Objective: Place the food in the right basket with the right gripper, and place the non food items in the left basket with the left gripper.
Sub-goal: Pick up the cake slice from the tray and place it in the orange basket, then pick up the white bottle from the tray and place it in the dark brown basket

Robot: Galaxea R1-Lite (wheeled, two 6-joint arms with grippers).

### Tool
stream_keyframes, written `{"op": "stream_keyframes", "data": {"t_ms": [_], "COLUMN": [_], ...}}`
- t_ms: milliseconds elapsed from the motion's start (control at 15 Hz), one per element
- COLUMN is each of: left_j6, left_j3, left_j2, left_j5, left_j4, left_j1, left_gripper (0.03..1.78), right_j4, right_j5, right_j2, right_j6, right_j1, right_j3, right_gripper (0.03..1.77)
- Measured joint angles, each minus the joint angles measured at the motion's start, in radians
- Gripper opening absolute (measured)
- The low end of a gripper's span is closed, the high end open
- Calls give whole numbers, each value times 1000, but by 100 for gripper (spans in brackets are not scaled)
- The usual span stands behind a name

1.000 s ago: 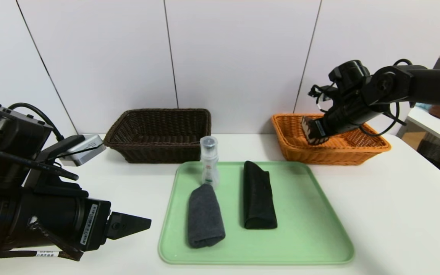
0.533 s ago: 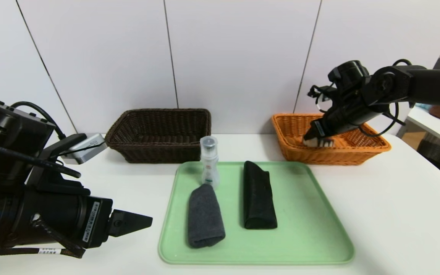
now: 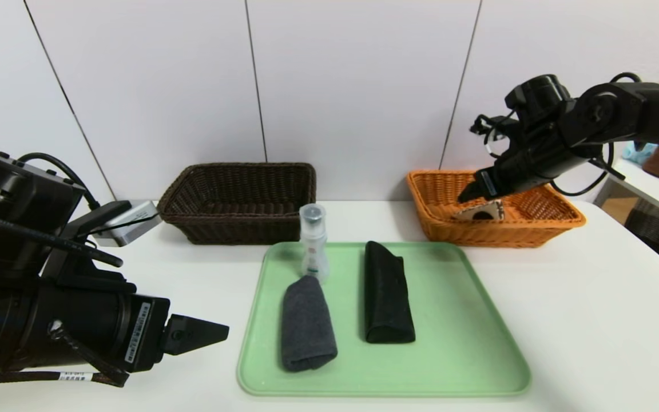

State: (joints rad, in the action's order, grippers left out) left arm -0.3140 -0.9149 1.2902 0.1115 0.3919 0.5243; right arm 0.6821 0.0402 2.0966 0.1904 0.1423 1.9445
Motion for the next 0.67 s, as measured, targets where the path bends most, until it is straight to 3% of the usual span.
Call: {"op": "stream_keyframes", "data": {"t_ms": [467, 667], "left_j6": [1, 0], "left_j3": [4, 8], "left_j2": [-2, -10], "left_j5": [0, 1], "left_j4": [0, 4], "left_j1": [0, -1], "left_gripper": [169, 169], "right_j4": [158, 201], "right_j5": [-28, -32], "right_j2": [-244, -376], "right_j6": [-11, -71], "right_j1": [58, 115], "right_j3": [-2, -63], "right_gripper": [165, 167]}}
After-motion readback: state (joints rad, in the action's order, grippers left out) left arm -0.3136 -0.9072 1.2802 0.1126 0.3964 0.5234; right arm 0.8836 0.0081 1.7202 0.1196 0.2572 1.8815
